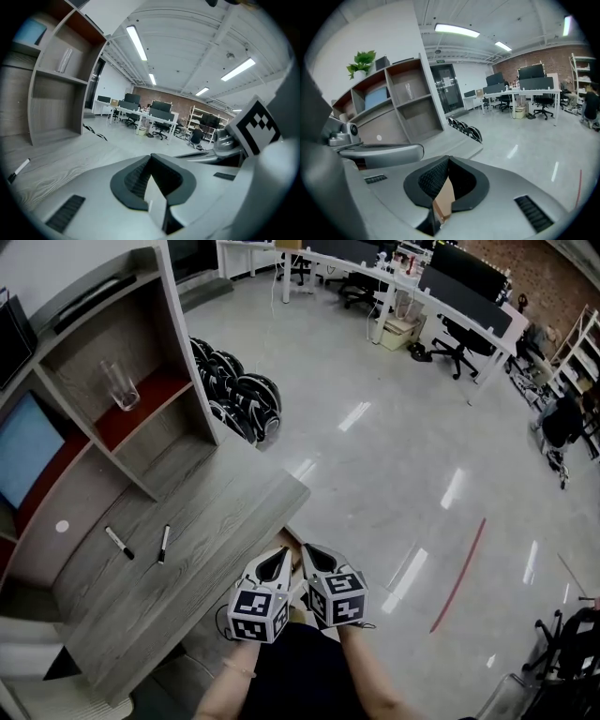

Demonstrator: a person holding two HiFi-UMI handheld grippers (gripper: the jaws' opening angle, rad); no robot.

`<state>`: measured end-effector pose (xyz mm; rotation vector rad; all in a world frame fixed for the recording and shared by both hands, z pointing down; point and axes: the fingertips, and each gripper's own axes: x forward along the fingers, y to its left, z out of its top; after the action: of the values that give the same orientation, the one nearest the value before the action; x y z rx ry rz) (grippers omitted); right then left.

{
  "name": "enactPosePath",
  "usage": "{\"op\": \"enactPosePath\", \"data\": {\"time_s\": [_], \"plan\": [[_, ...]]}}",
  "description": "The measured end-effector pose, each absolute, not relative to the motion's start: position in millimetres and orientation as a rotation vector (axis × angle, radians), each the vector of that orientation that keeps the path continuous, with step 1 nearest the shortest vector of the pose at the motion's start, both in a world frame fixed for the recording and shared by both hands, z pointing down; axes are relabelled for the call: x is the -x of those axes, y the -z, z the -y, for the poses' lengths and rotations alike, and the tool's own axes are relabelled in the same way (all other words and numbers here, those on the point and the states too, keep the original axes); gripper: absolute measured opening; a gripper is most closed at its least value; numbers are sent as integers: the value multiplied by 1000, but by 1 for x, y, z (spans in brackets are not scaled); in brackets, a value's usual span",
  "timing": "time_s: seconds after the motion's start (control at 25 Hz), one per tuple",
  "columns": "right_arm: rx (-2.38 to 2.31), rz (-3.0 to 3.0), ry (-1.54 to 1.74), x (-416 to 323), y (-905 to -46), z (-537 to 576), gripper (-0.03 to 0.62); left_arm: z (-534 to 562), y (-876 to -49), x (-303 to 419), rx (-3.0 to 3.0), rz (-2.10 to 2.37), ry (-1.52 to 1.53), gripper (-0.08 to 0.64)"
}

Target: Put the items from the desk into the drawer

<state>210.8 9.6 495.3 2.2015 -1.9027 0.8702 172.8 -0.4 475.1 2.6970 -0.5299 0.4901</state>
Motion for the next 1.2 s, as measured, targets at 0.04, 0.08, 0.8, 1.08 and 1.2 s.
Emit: {"op": "enactPosePath", "data": {"time_s": [0.04,0.08,0.8,1.08,1.2], "plan": [[-2223,1917,-858,-211,-489,-9,17,0,-469,-172,-2707,526,-473,29],[-2248,1923,-834,-212,-483,-9,17,-1,-464,-172,-2718,523,-454,29],[-2330,1948,-546,-208,-428,-8,17,3,-413,-172,-2805,516,-298,26],[-2323,1947,-558,-206,-431,-11,17,2,-416,-167,-2781,544,-298,26],[-2313,1952,-558,-205,-431,-12,17,1,-418,-164,-2777,559,-305,26]]}}
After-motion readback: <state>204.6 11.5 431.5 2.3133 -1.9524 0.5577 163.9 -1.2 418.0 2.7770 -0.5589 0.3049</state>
